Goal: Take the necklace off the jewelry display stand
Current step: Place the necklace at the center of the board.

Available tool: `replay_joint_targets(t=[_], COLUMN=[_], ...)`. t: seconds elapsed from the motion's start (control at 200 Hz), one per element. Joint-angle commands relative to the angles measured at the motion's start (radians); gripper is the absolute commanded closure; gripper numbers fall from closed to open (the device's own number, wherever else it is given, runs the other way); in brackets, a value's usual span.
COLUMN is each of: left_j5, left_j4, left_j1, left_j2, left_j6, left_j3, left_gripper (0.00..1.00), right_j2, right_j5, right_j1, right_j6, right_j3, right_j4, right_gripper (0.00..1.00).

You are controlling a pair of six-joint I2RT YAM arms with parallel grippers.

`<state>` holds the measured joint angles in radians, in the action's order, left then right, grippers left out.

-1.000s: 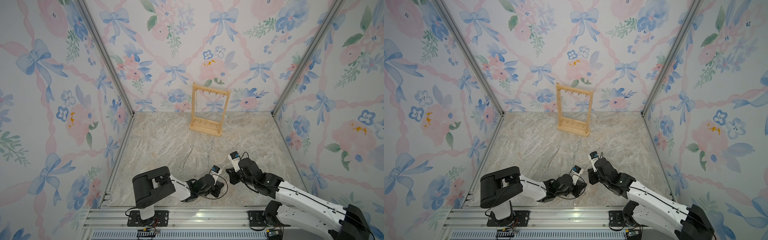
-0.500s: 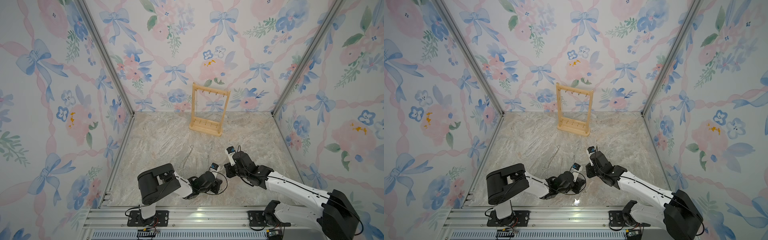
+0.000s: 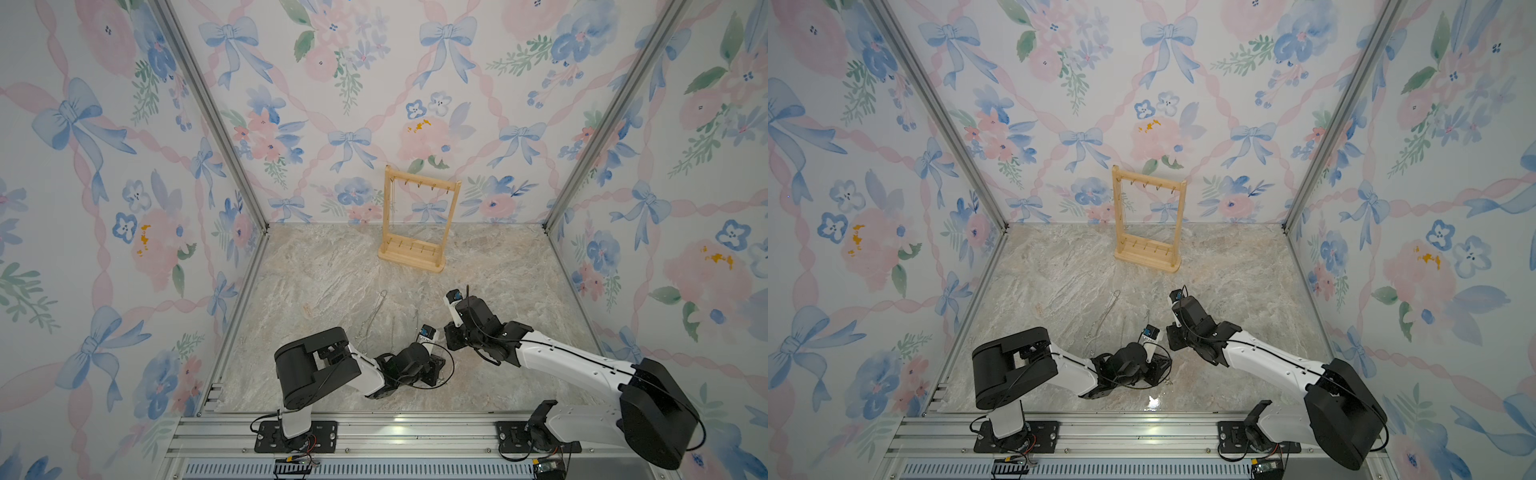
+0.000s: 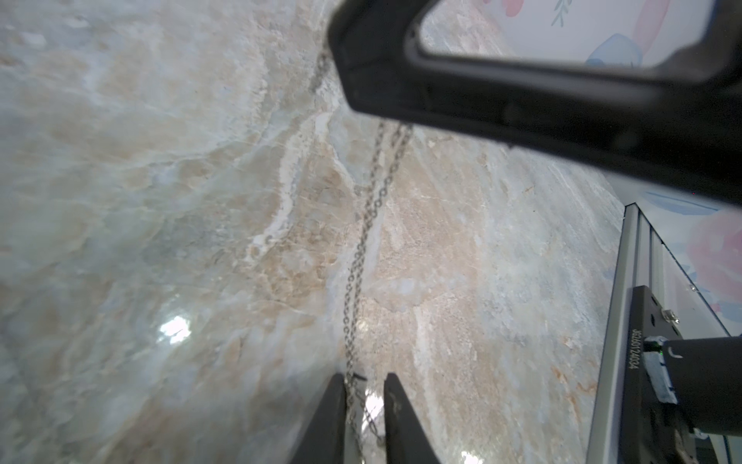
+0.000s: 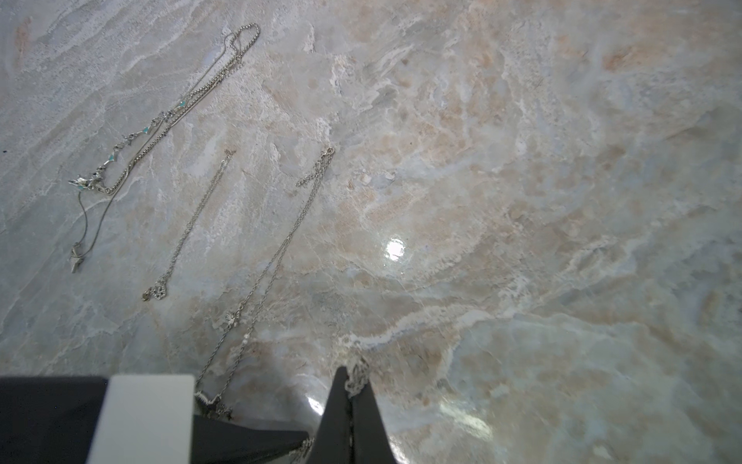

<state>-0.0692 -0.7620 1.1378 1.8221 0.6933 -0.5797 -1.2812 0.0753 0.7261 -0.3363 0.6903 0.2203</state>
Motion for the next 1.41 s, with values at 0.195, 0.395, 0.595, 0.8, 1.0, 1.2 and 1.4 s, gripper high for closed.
replay_joint_targets(t=[0.195,0.395,0.595,0.8,1.0,1.2,1.4], left_j5=[-0.07,-0.086,-0.083,-0.076,-0.09,-0.099,-0.078], left_j4=[0.01,0.01,0.009,0.009,0.01,0.01,0.01], left_j1=[0.009,0.015,0.017,0.036,0.055,0.063,0.063], left_j2=[-0.08,-0.086,-0.079,-0.081,-0.092,-0.104,-0.123], left_j6=[0.01,0.011,0.02,0.025,0.039,0.04,0.004], left_j3=[0.05,0.053,0.056,0.064,0.08,0.087,0.064], left_gripper=[0.54,0.44,0.44,0.46,0.48,0.49,0.65], right_j2=[-0.042,-0.063,-0.069,-0.085,-0.122,-0.166,-0.189], right_j5=[-0.007,-0.009,-0.019,-0.029,-0.05,-0.073,-0.077], right_j1=[-0.01,-0.016,-0.027,-0.055,-0.084,-0.096,-0.102], right_j6=[0.016,0.015,0.01,-0.007,-0.021,-0.019,-0.021], right_j3=[0.043,0.052,0.052,0.057,0.072,0.095,0.11], right_j4=[0.008,0.013,0.011,0.019,0.028,0.036,0.048], right_gripper=[1.0,1.0,1.0,1.0,1.0,1.0,1.0])
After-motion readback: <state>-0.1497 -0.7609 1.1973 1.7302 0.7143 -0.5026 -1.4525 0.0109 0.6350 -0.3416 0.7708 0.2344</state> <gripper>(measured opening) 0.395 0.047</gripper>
